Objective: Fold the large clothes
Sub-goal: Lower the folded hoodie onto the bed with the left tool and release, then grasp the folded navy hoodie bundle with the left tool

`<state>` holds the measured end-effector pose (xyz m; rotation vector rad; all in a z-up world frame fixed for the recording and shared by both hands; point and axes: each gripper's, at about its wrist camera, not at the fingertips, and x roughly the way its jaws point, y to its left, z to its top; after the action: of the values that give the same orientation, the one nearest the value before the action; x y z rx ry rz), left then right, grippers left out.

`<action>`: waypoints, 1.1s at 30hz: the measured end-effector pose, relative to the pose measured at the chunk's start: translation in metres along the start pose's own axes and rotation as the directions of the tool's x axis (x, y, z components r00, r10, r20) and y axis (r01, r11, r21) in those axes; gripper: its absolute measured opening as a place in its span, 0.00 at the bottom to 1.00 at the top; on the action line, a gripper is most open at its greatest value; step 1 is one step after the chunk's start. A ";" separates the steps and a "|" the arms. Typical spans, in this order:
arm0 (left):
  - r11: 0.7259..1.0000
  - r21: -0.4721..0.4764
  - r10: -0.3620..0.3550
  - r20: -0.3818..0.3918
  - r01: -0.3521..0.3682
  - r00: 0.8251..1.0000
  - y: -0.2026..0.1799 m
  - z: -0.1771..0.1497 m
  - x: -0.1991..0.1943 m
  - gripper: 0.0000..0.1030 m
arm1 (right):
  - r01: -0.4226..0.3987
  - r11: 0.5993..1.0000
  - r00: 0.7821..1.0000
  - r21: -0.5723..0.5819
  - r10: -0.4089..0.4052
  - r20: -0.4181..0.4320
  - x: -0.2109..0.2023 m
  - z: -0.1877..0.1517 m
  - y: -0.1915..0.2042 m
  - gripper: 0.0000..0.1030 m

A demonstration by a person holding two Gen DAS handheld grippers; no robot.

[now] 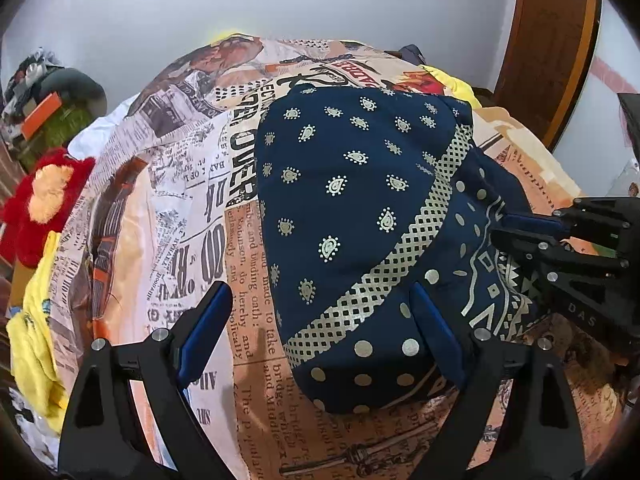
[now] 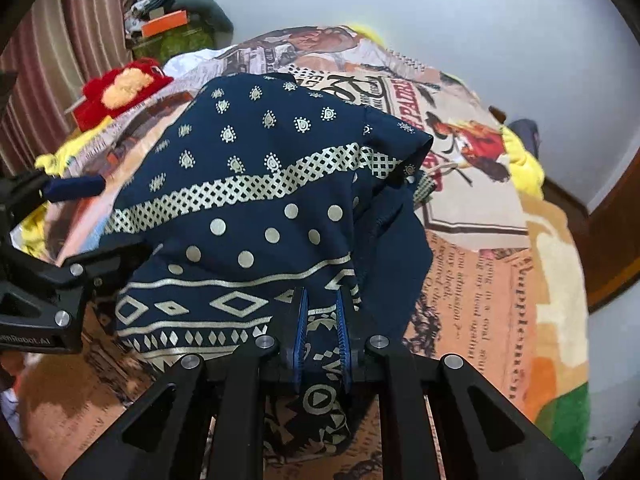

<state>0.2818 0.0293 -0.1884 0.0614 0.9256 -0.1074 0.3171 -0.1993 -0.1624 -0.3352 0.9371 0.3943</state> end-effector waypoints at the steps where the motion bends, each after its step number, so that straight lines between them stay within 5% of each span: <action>1: 1.000 0.002 0.003 0.000 -0.003 1.000 0.000 0.000 0.000 0.88 | 0.018 1.000 1.000 -0.007 -0.018 0.000 0.000 -0.001 0.002 0.09; 7: 1.000 0.001 0.010 0.000 -0.010 1.000 0.000 -0.002 0.001 0.88 | 0.078 0.996 0.997 0.046 -0.078 -0.017 -0.002 -0.010 -0.009 0.11; 8: 1.000 0.005 0.013 -0.001 -0.013 1.000 -0.001 -0.002 0.001 0.88 | 0.064 0.996 0.998 0.070 -0.062 -0.022 -0.002 -0.011 -0.014 0.20; 11: 0.999 0.022 0.034 0.008 -0.035 0.999 -0.003 -0.003 0.000 0.88 | 0.168 0.977 0.986 0.131 -0.164 -0.041 -0.003 -0.018 -0.033 0.97; 16: 0.999 0.020 0.048 0.015 -0.048 0.999 -0.004 -0.005 -0.003 0.88 | -0.030 0.952 0.996 0.306 0.053 -0.065 -0.003 -0.033 -0.077 0.97; 27: 0.996 -0.010 0.086 0.078 -0.086 0.993 0.014 0.010 -0.030 0.88 | -0.216 0.897 0.976 0.385 0.205 0.069 -0.040 -0.002 -0.100 0.97; 30: 0.998 -0.052 0.033 0.076 -0.030 0.997 0.032 0.020 -0.032 0.89 | -0.281 0.885 0.960 0.371 0.265 0.094 -0.041 0.014 -0.098 0.97; 33: 0.988 -0.117 -0.096 0.026 0.099 0.995 0.056 0.029 -0.019 0.89 | -0.319 0.878 0.947 0.357 0.308 0.087 -0.032 0.024 -0.095 0.97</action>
<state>0.3003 0.0833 -0.1553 -0.0947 0.9127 -0.1433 0.3615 -0.2777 -0.1121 0.1702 1.0181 0.5076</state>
